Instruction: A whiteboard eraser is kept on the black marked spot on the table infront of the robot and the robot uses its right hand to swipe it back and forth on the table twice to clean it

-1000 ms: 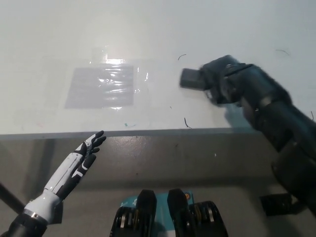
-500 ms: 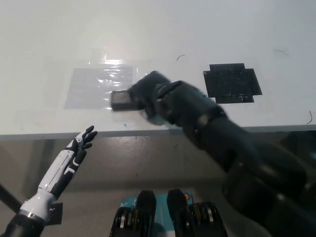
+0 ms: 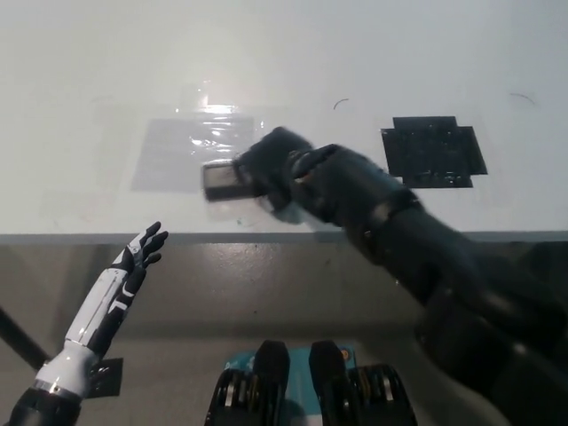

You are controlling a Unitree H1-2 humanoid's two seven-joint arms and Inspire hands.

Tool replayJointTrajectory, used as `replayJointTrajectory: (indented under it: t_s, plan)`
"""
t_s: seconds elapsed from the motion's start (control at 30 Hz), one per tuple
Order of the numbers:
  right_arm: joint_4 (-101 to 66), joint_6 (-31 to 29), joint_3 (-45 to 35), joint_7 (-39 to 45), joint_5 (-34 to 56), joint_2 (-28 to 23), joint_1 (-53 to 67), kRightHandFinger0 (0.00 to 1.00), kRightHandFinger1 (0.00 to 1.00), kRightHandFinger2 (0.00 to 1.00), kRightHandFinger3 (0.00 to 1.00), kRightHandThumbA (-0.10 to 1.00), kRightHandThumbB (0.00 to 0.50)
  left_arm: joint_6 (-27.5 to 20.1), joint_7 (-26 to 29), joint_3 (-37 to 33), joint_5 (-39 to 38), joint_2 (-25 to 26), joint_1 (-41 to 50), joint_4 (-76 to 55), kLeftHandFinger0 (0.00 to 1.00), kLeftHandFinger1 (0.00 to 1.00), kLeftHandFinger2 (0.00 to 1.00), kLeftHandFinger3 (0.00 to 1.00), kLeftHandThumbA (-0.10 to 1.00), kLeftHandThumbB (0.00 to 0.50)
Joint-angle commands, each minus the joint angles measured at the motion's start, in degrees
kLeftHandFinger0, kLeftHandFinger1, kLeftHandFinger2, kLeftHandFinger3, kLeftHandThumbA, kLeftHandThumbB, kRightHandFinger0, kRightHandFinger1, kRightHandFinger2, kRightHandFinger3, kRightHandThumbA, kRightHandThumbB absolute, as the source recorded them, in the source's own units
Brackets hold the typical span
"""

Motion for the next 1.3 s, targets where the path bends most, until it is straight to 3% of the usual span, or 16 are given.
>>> replayJointTrajectory:
  t_s: [0.0,0.2,0.23,0.27,0.4,0.47,0.53,0.6,0.67,0.77,0.93,0.97,1.03,1.13,1.2,1.27]
  plan:
    - [2.20,3.34,0.97,2.19,-2.68,-9.01,1.74,0.32,0.46,0.63,0.77,-0.10,0.241,-1.91,1.14,0.58,-1.14,0.44,0.00,-0.97,1.00,1.00,1.00,1.00,1.00,0.440]
    - [2.52,3.53,2.57,-0.51,-4.18,-19.30,3.17,0.42,0.61,0.81,0.80,-0.09,0.238,-2.10,1.36,0.73,-0.84,0.03,0.33,-1.35,1.00,1.00,1.00,1.00,1.00,0.427]
    - [2.57,3.94,3.06,-0.76,-4.72,-21.12,3.50,0.19,0.36,0.60,0.85,-0.09,0.223,-1.79,1.22,0.79,-1.17,-0.04,0.47,-1.49,1.00,1.00,1.00,1.00,1.00,0.432]
    - [2.51,4.23,3.49,-1.08,-5.20,-22.28,3.72,0.14,0.31,0.56,0.88,-0.08,0.217,-1.64,1.22,0.85,-1.23,-0.13,0.52,-1.50,1.00,1.00,1.00,1.00,1.00,0.434]
    - [2.74,6.31,2.41,-0.14,-3.89,-27.17,5.10,0.42,0.75,1.00,1.00,0.03,0.262,-2.19,1.32,1.03,-1.55,-0.55,0.85,-1.03,1.00,1.00,1.00,1.00,1.00,0.422]
    - [2.05,6.26,1.80,-0.42,-3.39,-29.12,5.79,0.22,0.48,0.90,1.00,0.08,0.303,-2.53,1.30,1.01,-1.49,-0.59,0.94,-0.88,1.00,1.00,1.00,1.00,1.00,0.422]
    - [1.56,6.54,1.77,-0.19,-3.52,-30.05,6.30,0.01,0.12,0.55,1.00,0.12,0.219,-3.07,1.48,1.11,-1.39,-0.61,1.07,-0.65,1.00,1.00,1.00,1.00,1.00,0.421]
    - [1.51,6.41,1.37,-0.48,-3.21,-30.82,7.06,0.00,0.04,0.39,1.00,0.09,0.198,-3.15,1.49,1.27,-1.73,-0.68,1.15,-0.47,1.00,1.00,1.00,1.00,1.00,0.427]
    - [1.21,6.46,0.77,-0.82,-2.82,-31.18,7.66,0.18,0.29,0.55,0.95,0.10,0.215,-3.22,1.46,1.36,-1.92,-0.67,1.07,-0.18,1.00,1.00,1.00,1.00,1.00,0.432]
    - [1.26,6.37,0.17,-1.23,-2.51,-30.80,8.01,0.04,0.17,0.43,0.91,0.05,0.223,-2.83,1.43,1.38,-1.96,-0.76,1.11,-0.31,1.00,1.00,1.00,1.00,1.00,0.429]
    - [1.15,6.32,-0.89,-0.88,-2.17,-29.09,7.67,0.16,0.31,0.61,0.93,0.08,0.225,-3.11,1.47,1.29,-1.71,-0.85,0.94,-0.06,1.00,1.00,1.00,1.00,1.00,0.417]
    - [1.07,6.22,-0.72,-1.21,-2.46,-28.40,7.48,0.18,0.37,0.81,0.88,0.05,0.225,-3.51,1.69,1.30,-1.35,-0.86,0.89,0.10,1.00,1.00,1.00,1.00,1.00,0.409]
    - [1.16,6.50,-0.65,-1.49,-2.62,-27.51,7.25,0.25,0.49,0.90,0.90,0.03,0.224,-3.39,1.60,1.29,-1.40,-0.79,0.91,0.07,1.00,1.00,1.00,1.00,1.00,0.416]
    - [1.08,6.28,-0.28,-0.92,-2.97,-24.87,5.91,0.50,0.70,0.92,0.79,-0.02,0.236,-2.92,1.38,1.33,-2.14,-1.00,0.87,-0.03,1.00,1.00,1.00,1.00,1.00,0.427]
    - [0.74,4.95,0.47,-0.87,-3.65,-22.06,4.67,0.38,0.51,0.70,0.74,-0.05,0.218,-2.78,1.41,1.37,-2.21,-1.06,0.92,-0.12,1.00,1.00,1.00,1.00,1.00,0.427]
    - [0.45,4.47,0.92,-1.11,-4.14,-18.56,3.35,0.40,0.57,0.75,0.72,-0.02,0.254,-2.87,1.62,1.27,-1.86,-1.32,0.98,0.05,1.00,1.00,1.00,1.00,1.00,0.415]
